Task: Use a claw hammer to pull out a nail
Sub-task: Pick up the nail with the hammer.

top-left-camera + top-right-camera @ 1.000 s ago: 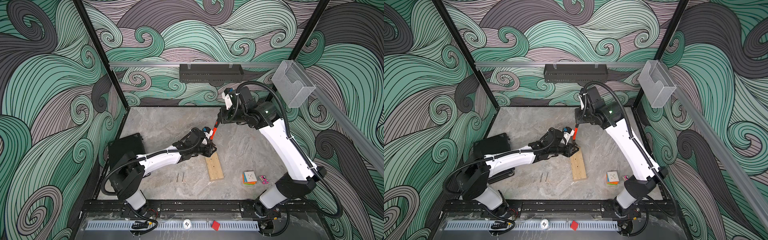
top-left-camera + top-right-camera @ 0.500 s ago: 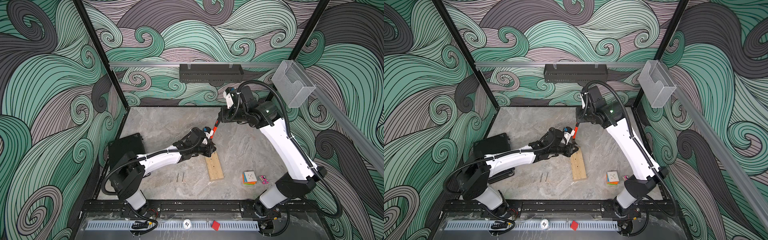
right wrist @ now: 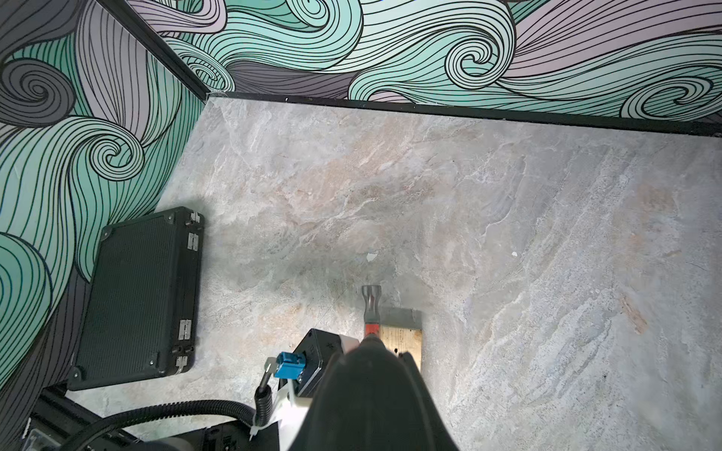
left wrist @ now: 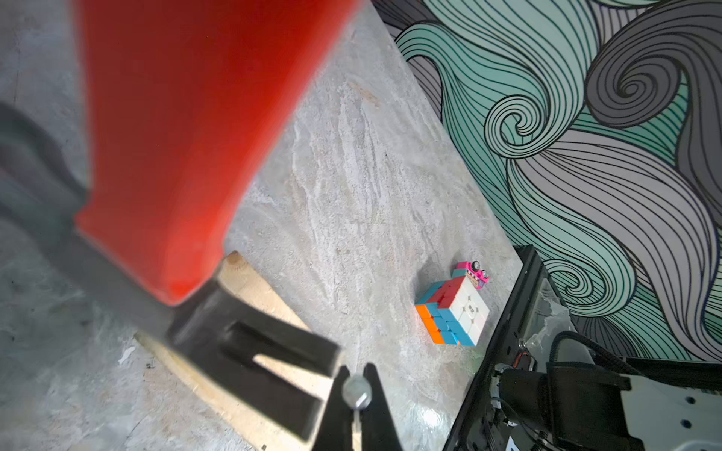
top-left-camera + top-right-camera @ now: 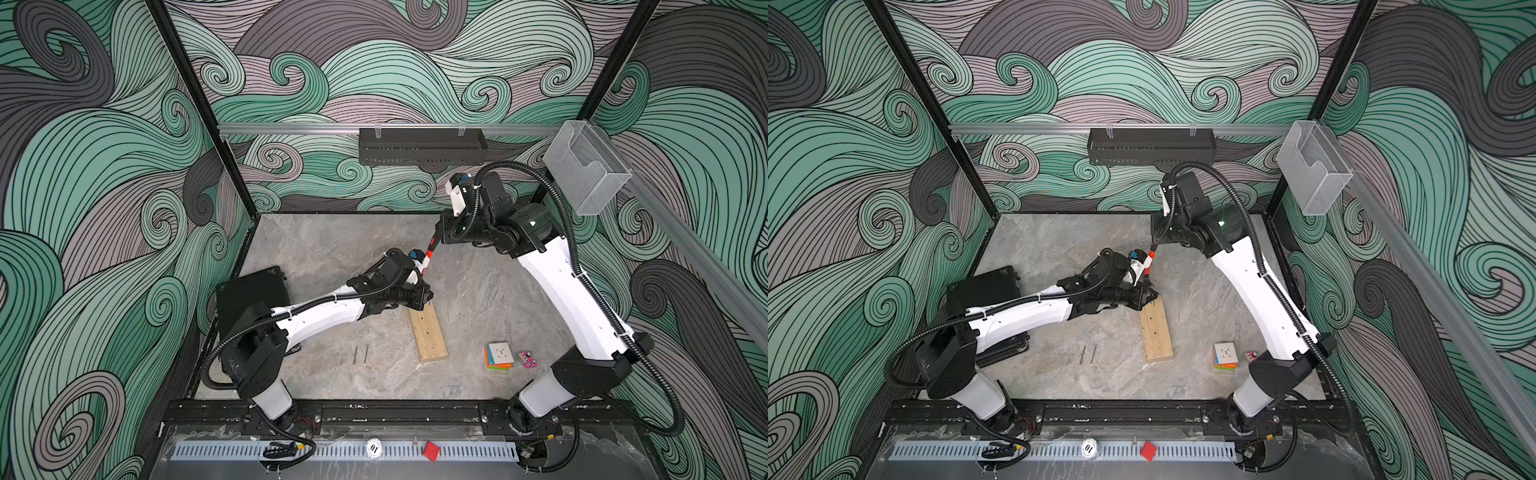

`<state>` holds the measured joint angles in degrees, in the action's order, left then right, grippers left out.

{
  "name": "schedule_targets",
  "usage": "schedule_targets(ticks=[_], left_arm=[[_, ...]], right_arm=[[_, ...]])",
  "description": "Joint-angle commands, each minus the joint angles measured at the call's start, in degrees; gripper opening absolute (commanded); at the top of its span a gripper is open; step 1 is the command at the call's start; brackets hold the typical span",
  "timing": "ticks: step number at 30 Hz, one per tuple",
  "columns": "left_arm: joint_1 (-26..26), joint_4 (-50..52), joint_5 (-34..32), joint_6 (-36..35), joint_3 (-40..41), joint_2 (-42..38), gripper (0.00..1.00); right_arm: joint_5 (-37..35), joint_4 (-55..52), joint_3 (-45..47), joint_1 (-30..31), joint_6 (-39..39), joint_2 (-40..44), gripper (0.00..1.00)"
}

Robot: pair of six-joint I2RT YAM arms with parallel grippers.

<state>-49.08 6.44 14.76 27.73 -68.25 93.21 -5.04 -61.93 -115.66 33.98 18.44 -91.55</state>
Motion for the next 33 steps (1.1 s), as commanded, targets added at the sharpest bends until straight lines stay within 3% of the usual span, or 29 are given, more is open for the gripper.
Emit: schedule_targets(ticks=[1,10,20,33], left_arm=[[0.1,1.4,1.7,-2.3,-3.0,-0.4,0.00],[0.1,2.3,2.8,-2.9,-4.4,-1.2,0.00],[0.1,3.7,2.4,-2.2,-4.0,-1.7,0.00],[0.7,17.0,-2.5,-0.8,3.3,-11.5,0.00]], right_arm=[[1.0,6.4,1.9,-0.2,-0.5,2.6,0.07],[-0.9,13.4,9.4,-0.2,-1.0,5.4,0.06],[-2.2,14.4,10.9,-0.2,-1.0,5.3,0.06],[-3.6,15.1,10.9,-2.6,-2.9,6.2,0.06]])
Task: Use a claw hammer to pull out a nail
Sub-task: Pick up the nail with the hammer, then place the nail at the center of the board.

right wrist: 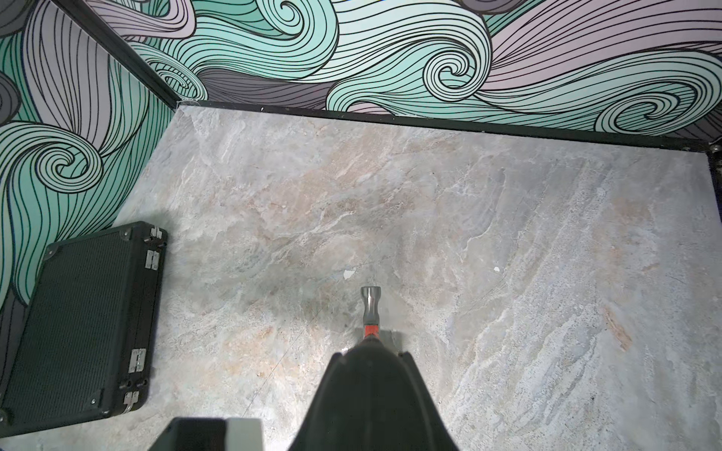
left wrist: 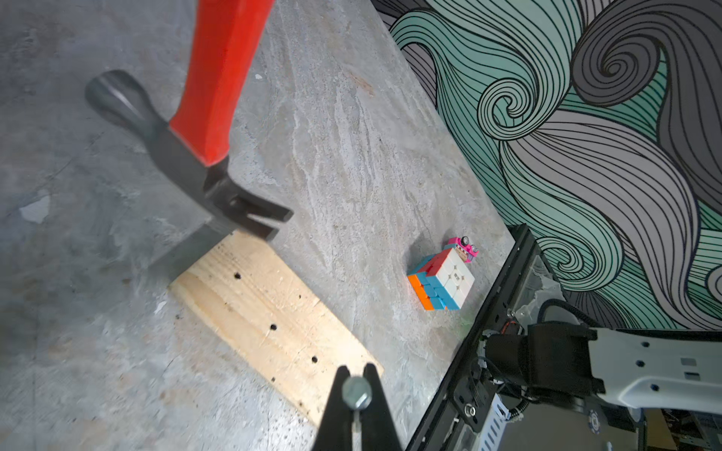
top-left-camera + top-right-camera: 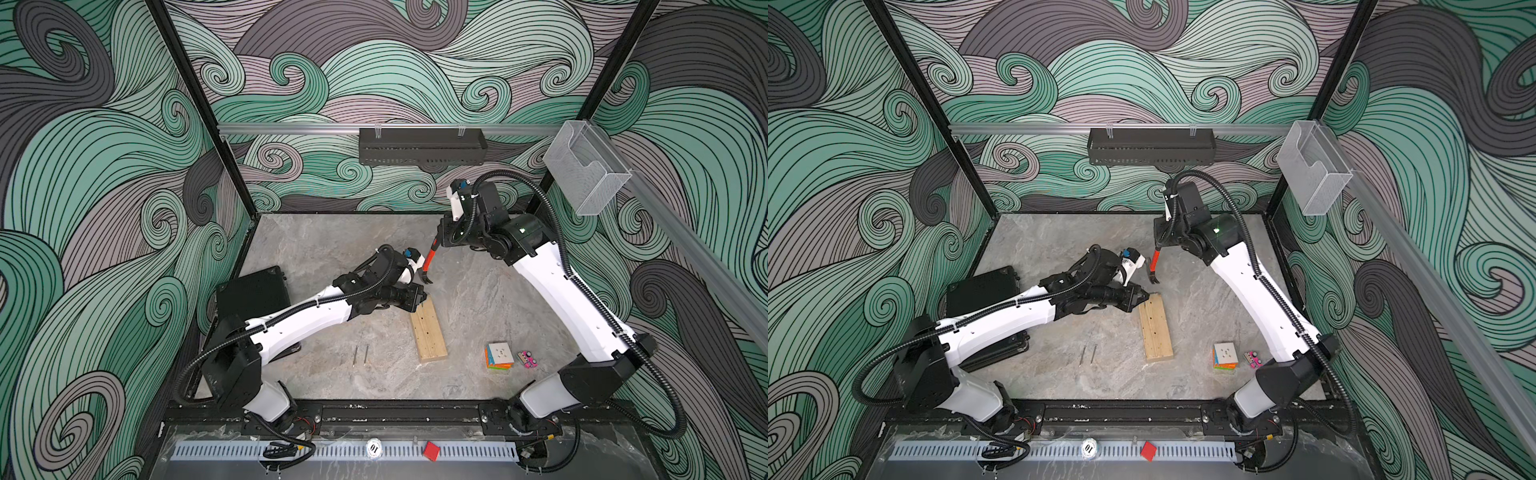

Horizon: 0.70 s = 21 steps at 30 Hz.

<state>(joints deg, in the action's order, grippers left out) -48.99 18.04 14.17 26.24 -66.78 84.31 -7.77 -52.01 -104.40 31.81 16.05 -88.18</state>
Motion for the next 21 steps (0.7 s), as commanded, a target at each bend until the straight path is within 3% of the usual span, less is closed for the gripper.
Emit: schedule_targets(ticks=[1,11,21], left_arm=[[0.8,6.4,-2.1,1.2,2.6,-3.8,0.00],[1.1,27.0,-8.7,3.2,2.9,-3.3,0.00],[-1.9,28.5,-10.0,8.9,7.4,3.3,0.00]], right_arm=[[-0.7,5.3,-0.2,-0.6,-0.5,2.9,0.06],[1.6,6.8,2.6,-0.8,0.0,4.5,0.06],[1.5,7.6,6.6,-1.1,0.6,8.0,0.07]])
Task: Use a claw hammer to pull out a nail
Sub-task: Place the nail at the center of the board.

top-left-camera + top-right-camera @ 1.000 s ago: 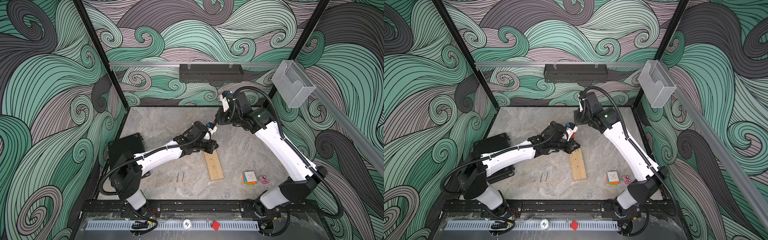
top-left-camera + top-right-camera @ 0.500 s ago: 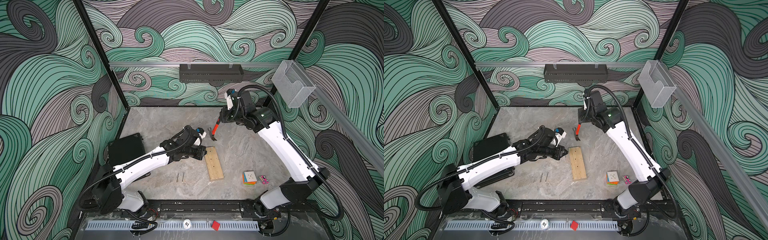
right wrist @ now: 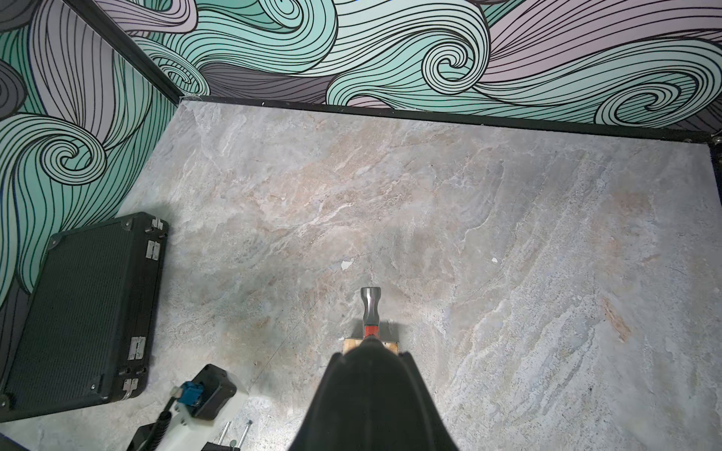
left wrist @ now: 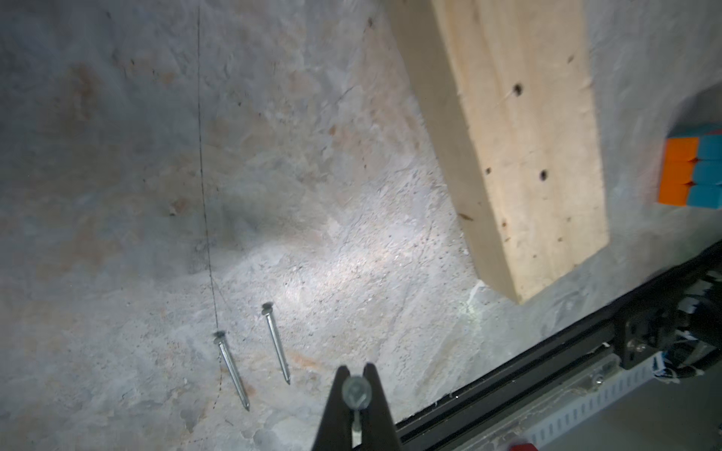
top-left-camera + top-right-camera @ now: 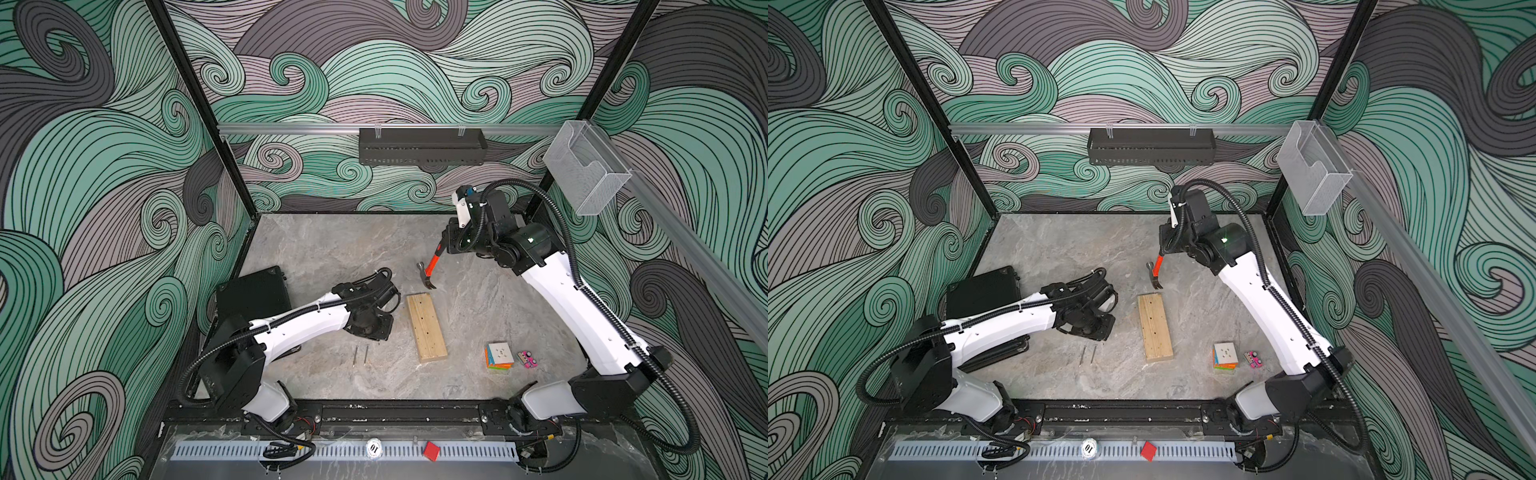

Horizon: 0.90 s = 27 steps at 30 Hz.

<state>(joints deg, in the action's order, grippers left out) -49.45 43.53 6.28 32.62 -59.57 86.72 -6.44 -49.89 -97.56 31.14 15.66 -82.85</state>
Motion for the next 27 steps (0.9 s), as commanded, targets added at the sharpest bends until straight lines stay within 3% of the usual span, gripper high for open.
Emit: schedule_targets(ticks=[1,12,27], left_arm=[[-2.0,2.7,-2.3,3.3,0.8,1.2,0.00],[-4.9,-2.7,-5.0,11.6,7.3,1.6,0.00],[-5.0,-5.8,-6.0,13.3,6.5,5.4,0.00]], right_arm=[[0.2,5.6,0.0,-0.5,1.1,2.9,0.07],[0.9,5.8,0.9,-0.7,1.2,3.3,0.07],[1.3,5.6,0.7,-1.3,0.7,3.5,0.07]])
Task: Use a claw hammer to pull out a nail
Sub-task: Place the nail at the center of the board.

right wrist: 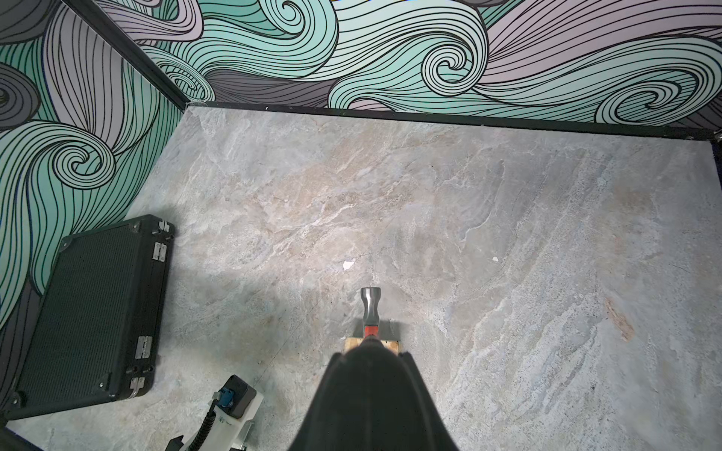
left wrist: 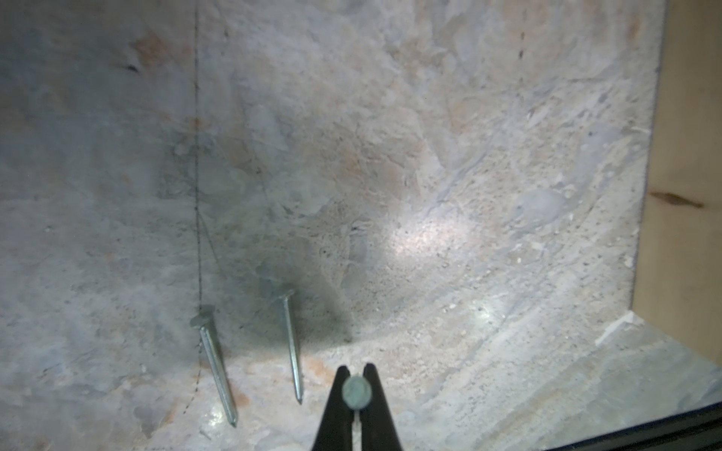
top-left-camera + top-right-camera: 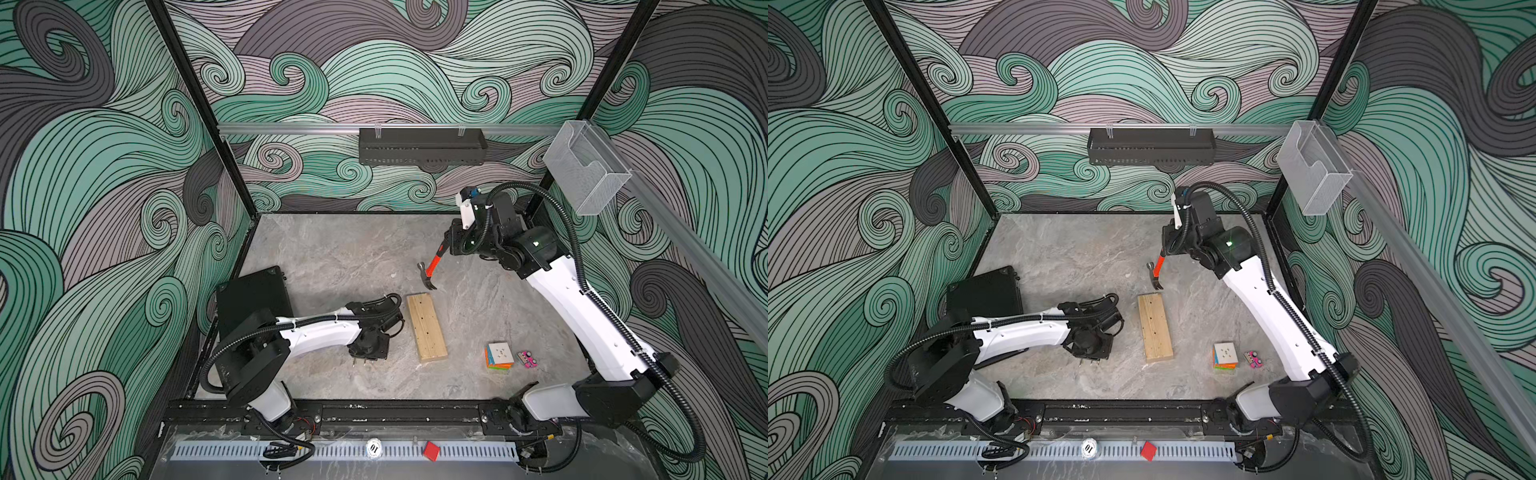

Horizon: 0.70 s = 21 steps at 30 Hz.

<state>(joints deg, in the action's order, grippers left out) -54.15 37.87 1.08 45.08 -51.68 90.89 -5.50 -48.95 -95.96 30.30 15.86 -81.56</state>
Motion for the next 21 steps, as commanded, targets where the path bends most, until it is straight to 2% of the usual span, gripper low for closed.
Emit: schedule_targets(ticks=[1,21], left_arm=[[-0.3,-0.3,-0.7,0.9,-1.5,1.5,0.00],[-0.3,-0.8,-0.2,4.1,-2.3,4.9,0.00]], right_arm=[[0.4,4.7,-0.8,-0.5,0.5,2.2,0.07],[1.4,4.7,-0.5,-1.2,0.7,2.0,0.07]])
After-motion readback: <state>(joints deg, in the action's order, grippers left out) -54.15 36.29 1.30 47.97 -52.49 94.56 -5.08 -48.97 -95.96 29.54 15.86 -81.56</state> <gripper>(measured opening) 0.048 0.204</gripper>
